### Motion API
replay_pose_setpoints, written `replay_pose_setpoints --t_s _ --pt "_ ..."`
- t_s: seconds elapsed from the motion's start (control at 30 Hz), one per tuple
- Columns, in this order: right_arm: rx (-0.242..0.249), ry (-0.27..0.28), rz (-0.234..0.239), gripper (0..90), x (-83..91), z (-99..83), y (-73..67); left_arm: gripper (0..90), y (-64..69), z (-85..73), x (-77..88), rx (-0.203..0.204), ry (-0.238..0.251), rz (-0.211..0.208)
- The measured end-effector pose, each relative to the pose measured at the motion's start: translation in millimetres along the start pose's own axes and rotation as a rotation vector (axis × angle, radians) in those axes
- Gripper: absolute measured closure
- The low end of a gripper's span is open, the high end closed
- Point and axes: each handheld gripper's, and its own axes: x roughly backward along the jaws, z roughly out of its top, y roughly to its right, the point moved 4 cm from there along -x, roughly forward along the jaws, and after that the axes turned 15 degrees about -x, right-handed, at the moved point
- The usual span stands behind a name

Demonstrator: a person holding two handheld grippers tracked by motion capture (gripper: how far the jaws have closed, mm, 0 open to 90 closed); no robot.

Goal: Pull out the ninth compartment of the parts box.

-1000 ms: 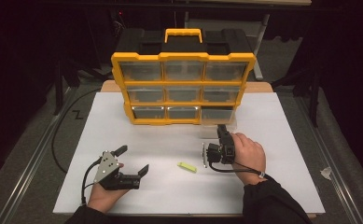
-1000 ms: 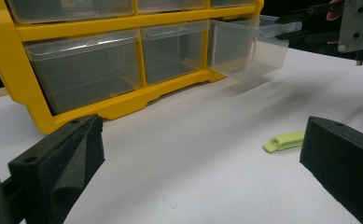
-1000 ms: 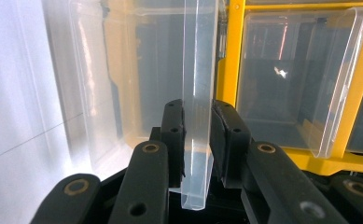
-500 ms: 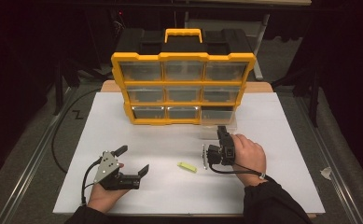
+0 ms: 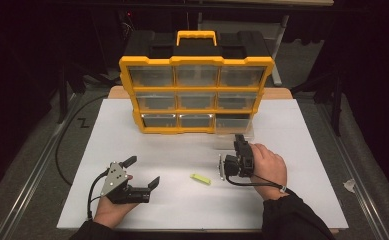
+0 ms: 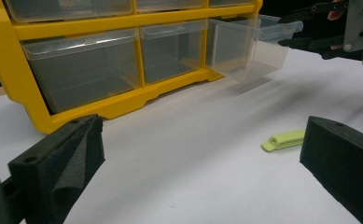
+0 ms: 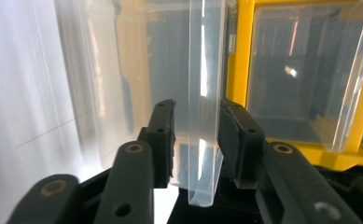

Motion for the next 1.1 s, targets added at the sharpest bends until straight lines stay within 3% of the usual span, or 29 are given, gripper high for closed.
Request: replay_pose_setpoints --t_s 0.3,0.77,0.8,0.9,1.1 --pt "-0.009 0.004 0.014 50.3 11.4 -8.4 -10.5 0.2 1.0 0.6 0.3 -0.003 0.002 0.001" --pt "-0.032 0.012 0.056 46.3 24.1 -25.1 -38.1 0.2 0.8 0.6 -0.3 -0.007 0.004 0.004" --pt "-0.012 0.021 0.048 45.9 24.4 -25.8 -38.0 0.2 0.7 0.7 -0.3 -0.006 0.005 0.005" --pt "-0.039 0.013 0.054 44.8 27.0 -32.0 -39.8 0.2 0.2 0.8 0.2 -0.002 0.006 0.009" --pt "-0.034 0.018 0.086 41.4 32.9 -39.6 -40.7 0.2 -0.1 1.7 1.3 0.000 0.010 0.013"
